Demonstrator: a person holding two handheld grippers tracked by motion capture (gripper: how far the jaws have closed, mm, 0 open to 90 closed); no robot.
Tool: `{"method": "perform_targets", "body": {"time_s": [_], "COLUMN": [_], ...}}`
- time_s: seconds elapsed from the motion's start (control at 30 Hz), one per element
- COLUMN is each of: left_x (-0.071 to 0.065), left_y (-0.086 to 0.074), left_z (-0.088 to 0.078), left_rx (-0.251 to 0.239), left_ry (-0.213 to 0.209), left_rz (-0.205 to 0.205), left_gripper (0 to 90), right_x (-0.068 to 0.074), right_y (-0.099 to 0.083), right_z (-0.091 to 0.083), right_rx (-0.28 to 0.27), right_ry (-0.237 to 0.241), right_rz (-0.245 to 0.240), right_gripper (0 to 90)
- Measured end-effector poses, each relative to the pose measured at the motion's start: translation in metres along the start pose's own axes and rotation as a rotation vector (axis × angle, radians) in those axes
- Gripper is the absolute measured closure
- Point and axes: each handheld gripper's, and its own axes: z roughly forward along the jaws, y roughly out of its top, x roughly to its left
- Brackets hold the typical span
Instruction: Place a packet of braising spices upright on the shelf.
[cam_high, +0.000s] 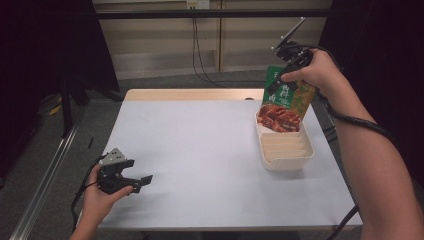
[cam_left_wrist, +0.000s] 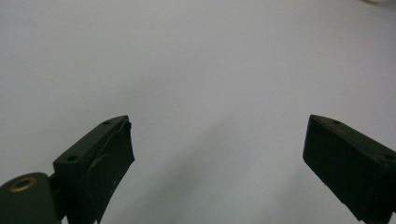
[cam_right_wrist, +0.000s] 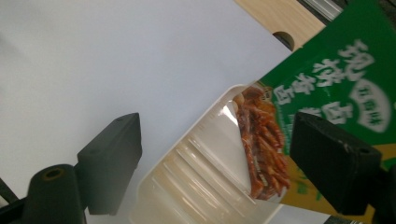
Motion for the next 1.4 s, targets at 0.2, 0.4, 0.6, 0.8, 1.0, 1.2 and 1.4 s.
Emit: {"method": "perform_targets", "body": {"time_s": [0.2,0.4,0.6,0.8,1.0,1.2,1.4], "left_x": [-0.001,-0.001,-0.001,0.000,-0.001,-0.002,-0.001], "left_y": [0.001,0.001,0.000,0.000,0.000,0.000,0.000], "left_z": [-0.001,-0.002,-0.001,-0.001,0.000,0.001,0.000], "left_rx": [0.000,0.002,0.004,0.009,0.014,0.013,0.014], "left_ry": [0.009,0.006,0.006,0.007,0.004,0.004,0.005], "left_rz": [0.000,0.004,-0.001,0.010,0.010,0.002,0.003], "left_gripper": [8.3,8.3,8.3,8.2,8.2,8.3,8.2], "right_x": [0.011,0.023,0.030,0.043,0.053,0.065,0.074], "right_y": [-0.003,-0.006,-0.009,-0.014,-0.021,-0.028,-0.034], "right_z": [0.016,0.033,0.046,0.063,0.079,0.091,0.103], "right_rx": [0.003,0.008,0.004,-0.012,-0.009,-0.030,-0.028], "right_ry": [0.031,0.074,0.092,0.115,0.128,0.151,0.145], "right_rz": [-0.016,-0.036,-0.049,-0.093,-0.123,-0.141,-0.172], "right_gripper": [14.7,14.1,13.6,12.6,11.5,10.7,10.2]}}
